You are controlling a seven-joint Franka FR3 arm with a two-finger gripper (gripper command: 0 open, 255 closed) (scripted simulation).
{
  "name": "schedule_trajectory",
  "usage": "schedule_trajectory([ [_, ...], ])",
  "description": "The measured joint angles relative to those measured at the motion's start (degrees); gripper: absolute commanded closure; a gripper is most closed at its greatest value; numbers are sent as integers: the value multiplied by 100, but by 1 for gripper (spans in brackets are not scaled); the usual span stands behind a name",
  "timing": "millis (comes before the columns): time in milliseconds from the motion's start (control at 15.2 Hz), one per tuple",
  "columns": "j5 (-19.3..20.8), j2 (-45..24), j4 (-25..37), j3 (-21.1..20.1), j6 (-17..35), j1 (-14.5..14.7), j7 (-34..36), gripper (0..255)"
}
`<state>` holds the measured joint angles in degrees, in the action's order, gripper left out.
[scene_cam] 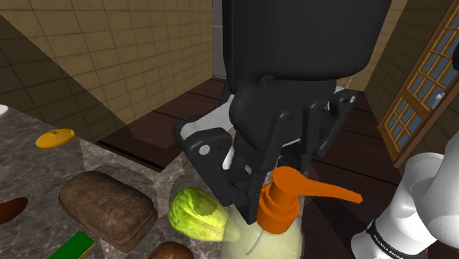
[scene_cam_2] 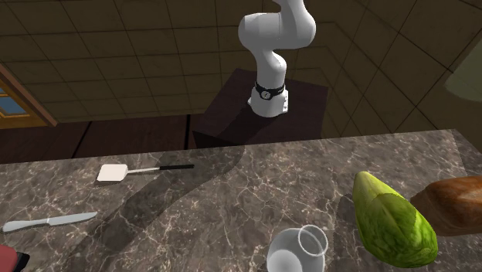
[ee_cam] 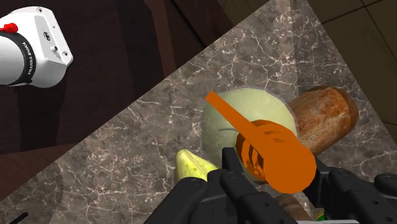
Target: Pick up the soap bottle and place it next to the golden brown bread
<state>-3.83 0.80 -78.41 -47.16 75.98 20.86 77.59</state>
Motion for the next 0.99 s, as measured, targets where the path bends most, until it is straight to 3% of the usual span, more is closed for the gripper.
schedule_trajectory([
  [990,-473,703,-1771,219,1247,-100,-433,255],
])
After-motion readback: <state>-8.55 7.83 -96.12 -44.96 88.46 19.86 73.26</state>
